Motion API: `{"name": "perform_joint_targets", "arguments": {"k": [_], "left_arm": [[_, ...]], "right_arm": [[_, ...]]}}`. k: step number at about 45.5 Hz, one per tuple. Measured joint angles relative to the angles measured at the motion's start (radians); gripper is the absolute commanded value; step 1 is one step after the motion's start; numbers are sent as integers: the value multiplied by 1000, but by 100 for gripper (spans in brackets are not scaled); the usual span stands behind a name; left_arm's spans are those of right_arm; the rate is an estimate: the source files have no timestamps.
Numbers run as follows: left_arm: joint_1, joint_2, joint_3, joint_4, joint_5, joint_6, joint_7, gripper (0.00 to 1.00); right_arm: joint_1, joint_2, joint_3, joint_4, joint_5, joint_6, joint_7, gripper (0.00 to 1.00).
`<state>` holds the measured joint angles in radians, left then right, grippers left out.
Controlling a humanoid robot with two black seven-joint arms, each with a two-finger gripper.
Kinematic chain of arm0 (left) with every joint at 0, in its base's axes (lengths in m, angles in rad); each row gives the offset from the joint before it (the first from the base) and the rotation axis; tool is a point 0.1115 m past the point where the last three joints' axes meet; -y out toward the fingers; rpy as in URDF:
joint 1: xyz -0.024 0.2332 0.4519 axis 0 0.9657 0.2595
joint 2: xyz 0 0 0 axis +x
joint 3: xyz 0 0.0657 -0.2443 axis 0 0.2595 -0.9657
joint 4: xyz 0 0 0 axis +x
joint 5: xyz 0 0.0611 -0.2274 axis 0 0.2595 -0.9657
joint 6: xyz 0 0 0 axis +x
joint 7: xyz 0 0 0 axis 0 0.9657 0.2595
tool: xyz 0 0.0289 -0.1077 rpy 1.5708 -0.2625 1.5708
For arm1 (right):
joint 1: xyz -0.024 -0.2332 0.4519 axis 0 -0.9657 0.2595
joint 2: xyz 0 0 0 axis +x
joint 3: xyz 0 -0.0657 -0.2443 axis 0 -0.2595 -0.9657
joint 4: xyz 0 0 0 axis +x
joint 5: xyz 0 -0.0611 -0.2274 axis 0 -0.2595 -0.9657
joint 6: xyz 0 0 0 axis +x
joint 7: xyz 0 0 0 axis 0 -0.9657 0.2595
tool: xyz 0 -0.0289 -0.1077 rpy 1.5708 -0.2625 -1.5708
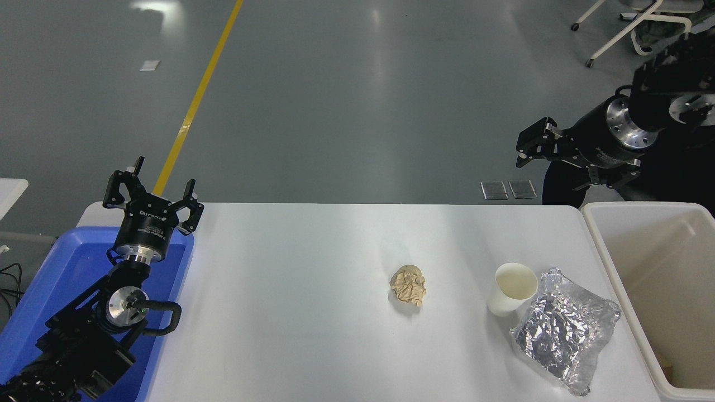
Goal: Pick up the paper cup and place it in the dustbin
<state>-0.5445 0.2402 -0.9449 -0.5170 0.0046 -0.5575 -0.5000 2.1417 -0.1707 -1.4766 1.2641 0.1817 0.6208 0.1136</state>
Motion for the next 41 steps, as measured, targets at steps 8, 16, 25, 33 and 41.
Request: {"name": "perform_joint_targets", "arguments": {"k": [8, 16, 25, 33, 41], "left_arm": [[0, 0, 0, 0, 0, 0, 0, 98], [0, 0, 0, 0, 0, 0, 0, 98], [0, 0, -1, 0, 0, 1, 0, 98], [0, -1, -1, 0, 0, 1, 0, 98], [0, -1, -1, 0, 0, 1, -1, 98]], "right_arm": [[40, 21, 41, 61, -70, 29, 1, 100], [63, 31, 84, 108, -104, 63, 1, 100], [35, 42, 99, 118, -144, 52, -1, 100], [-28, 56, 98, 103, -204, -13, -3, 100], [-118, 72, 95, 60, -232, -82, -3, 100]]}}
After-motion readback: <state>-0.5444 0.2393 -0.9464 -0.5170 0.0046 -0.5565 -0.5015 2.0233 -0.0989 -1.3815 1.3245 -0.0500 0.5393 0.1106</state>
